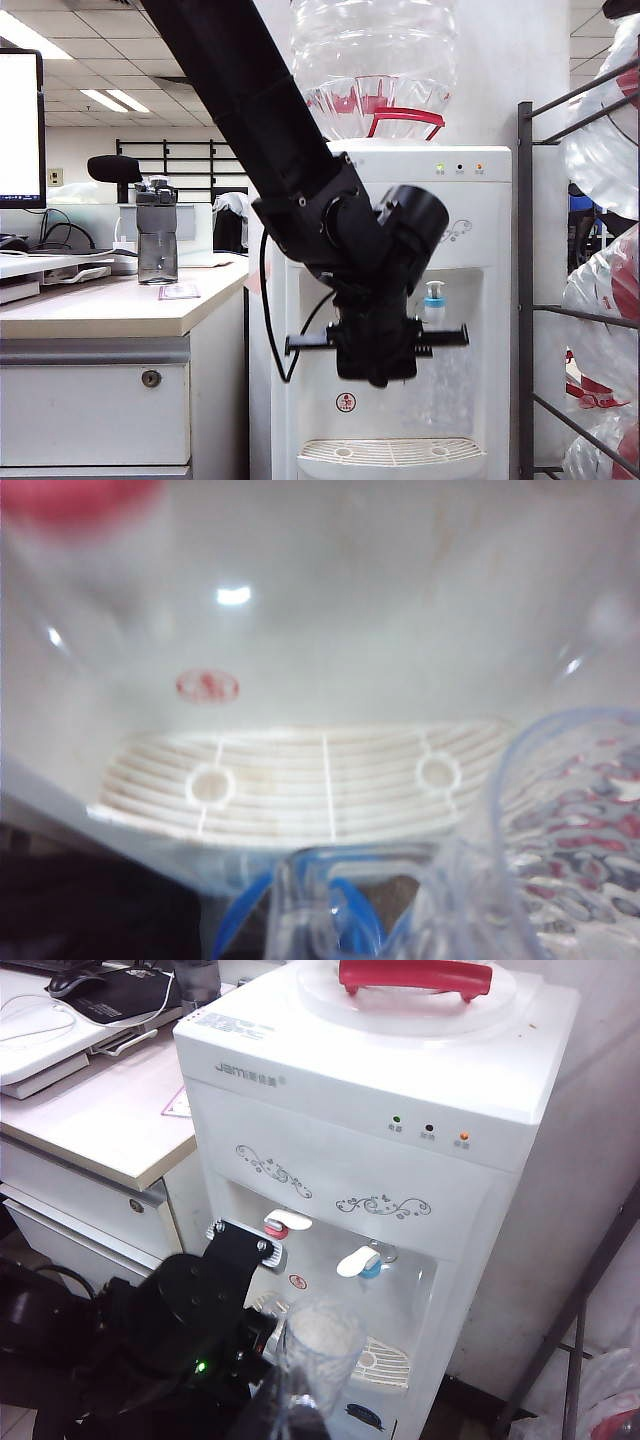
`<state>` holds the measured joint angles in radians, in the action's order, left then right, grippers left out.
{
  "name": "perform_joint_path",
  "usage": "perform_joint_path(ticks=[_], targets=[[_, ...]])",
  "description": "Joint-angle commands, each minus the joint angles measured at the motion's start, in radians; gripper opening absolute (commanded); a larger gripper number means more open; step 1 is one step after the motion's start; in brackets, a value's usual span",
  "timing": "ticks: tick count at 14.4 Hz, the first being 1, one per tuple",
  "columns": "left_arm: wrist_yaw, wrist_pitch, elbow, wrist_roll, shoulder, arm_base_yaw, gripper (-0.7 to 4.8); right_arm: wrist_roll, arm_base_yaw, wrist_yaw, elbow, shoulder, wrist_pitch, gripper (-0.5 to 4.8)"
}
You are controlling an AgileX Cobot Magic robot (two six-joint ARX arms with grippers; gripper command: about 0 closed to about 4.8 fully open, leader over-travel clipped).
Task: Pick up the plastic mug from the left desk, go to the cold water outlet of the water dispenser, press the vertical switch to get some water, then put the mug back on the desk.
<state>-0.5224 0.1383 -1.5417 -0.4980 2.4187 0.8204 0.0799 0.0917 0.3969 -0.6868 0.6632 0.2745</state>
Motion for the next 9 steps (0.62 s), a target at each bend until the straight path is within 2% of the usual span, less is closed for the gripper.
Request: perform_joint_path(ticks=[1, 9], targets=[[0.01, -0.002, -0.018, -0.014, 0.002, -0.002, -0.06, 0.003, 0.001, 0.002, -0.005, -0.002, -0.018, -0.05], [0.06, -0.1, -0.154, -0.036, 0.069, -0.024, -0.06, 0.003, 0.001, 0.002, -0.005, -0.002, -0.027, -0.05]])
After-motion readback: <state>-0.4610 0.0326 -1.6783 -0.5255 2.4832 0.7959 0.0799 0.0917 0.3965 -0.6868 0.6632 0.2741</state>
